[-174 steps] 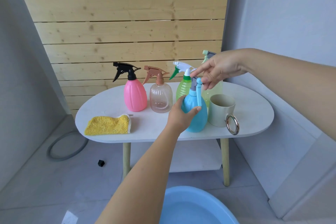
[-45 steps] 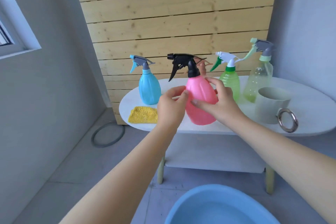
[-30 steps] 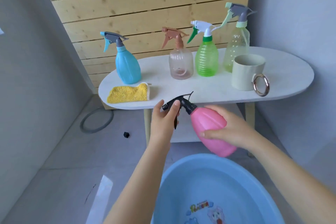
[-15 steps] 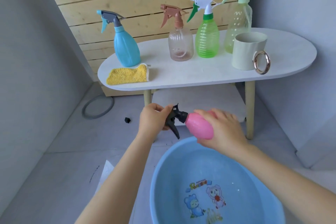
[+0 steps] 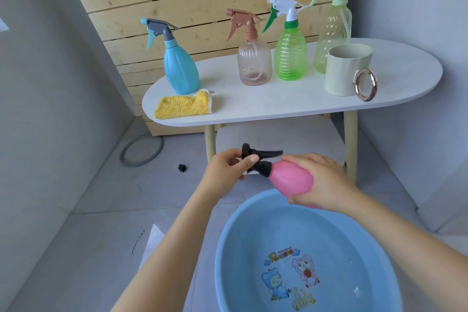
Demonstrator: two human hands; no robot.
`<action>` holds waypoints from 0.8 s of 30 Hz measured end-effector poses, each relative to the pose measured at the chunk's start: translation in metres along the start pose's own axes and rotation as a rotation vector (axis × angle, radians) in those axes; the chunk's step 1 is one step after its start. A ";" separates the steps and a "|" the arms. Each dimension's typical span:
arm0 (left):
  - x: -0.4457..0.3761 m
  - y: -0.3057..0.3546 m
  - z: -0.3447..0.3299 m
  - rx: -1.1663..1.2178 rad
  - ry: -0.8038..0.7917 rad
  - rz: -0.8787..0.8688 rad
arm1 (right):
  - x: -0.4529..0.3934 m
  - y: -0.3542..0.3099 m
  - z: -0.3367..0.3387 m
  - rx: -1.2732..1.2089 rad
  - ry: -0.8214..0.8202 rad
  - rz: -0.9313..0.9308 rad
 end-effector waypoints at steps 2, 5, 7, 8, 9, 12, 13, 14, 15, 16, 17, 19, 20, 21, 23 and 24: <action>-0.003 -0.006 0.004 -0.111 0.136 0.071 | 0.002 -0.005 -0.002 0.035 0.023 0.068; -0.003 -0.010 0.003 0.063 0.175 0.185 | 0.004 -0.009 0.000 0.041 0.070 0.115; 0.000 -0.008 -0.005 0.290 0.112 0.201 | 0.003 -0.007 0.003 0.063 0.081 0.097; 0.000 -0.007 -0.008 0.366 0.070 0.178 | 0.002 -0.004 0.004 0.060 0.084 0.076; 0.001 -0.006 -0.010 0.399 0.020 0.132 | 0.001 -0.001 0.006 0.045 0.097 0.057; 0.004 -0.001 -0.010 0.294 -0.154 0.013 | 0.000 0.009 0.007 0.002 0.103 0.023; 0.003 -0.001 -0.009 0.249 -0.204 -0.006 | 0.000 0.011 0.007 -0.018 0.102 0.024; 0.003 0.000 -0.007 0.195 -0.234 -0.020 | 0.000 0.013 0.006 -0.049 0.094 0.025; 0.003 0.001 -0.006 0.128 -0.235 -0.036 | 0.000 0.014 0.006 -0.083 0.085 0.026; 0.002 0.002 -0.005 0.060 -0.197 -0.058 | 0.000 0.015 0.006 -0.112 0.075 0.032; 0.000 0.003 -0.003 -0.004 -0.132 -0.081 | 0.000 0.015 0.006 -0.130 0.069 0.041; -0.003 0.006 -0.001 -0.084 -0.009 -0.119 | 0.002 0.015 0.005 -0.142 0.060 0.051; -0.003 0.006 0.001 -0.121 0.036 -0.132 | 0.002 0.015 0.005 -0.147 0.061 0.054; -0.004 0.006 0.002 -0.177 0.068 -0.137 | 0.003 0.016 0.004 -0.151 0.065 0.056; -0.006 0.005 0.003 -0.264 0.090 -0.125 | 0.003 0.018 0.003 -0.158 0.068 0.055; -0.007 0.003 0.003 -0.272 0.087 -0.114 | 0.003 0.019 0.003 -0.160 0.069 0.051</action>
Point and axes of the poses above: each hand's wrist, its own x-axis away from the middle knuckle, its own z-axis out of the back of the hand, y = z × x, the point moved 5 cm from there along -x, towards the middle knuckle, and after that the axes turned 1 degree about -x, right-handed, at the moved point
